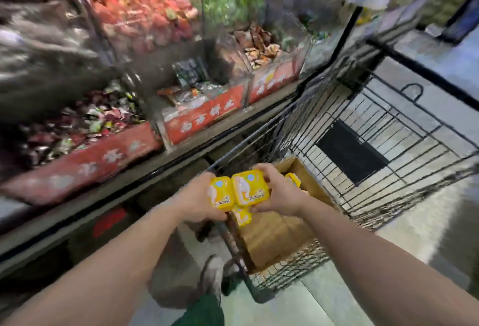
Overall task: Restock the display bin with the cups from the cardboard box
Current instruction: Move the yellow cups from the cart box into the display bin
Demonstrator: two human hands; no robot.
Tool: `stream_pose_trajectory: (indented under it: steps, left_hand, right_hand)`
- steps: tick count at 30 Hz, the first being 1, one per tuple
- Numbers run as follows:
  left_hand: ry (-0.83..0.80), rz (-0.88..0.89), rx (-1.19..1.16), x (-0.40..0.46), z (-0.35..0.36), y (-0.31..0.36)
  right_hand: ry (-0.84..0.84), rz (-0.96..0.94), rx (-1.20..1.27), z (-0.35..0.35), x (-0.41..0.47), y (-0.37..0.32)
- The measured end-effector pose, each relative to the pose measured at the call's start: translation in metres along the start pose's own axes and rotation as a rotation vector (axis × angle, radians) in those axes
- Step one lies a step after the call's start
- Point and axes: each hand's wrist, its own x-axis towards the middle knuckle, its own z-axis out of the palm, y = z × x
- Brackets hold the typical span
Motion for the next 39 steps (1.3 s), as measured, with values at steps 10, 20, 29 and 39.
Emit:
stream_pose_trajectory:
  steps: [10, 20, 29, 39]
  left_hand:
    - [0.374, -0.293, -0.141, -0.226, -0.082, -0.100]
    - [0.731, -0.445, -0.285, -0.455, -0.150, -0.255]
    - [0.845, -0.652, -0.306, -0.668, -0.219, -0.444]
    - [0.851, -0.623, -0.234, -0.707, -0.311, -0.550]
  right_hand:
    - [-0.183, -0.379, -0.072, 0.098, -0.037, -0.194]
    - [-0.398, -0.612, -0.143, 0.282, -0.057, -0.410]
    - [-0.539, -0.706, -0.087, 0.517, -0.093, -0.598]
    - [-0.565, -0.696, -0.018, 0.604, -0.048, -0.717]
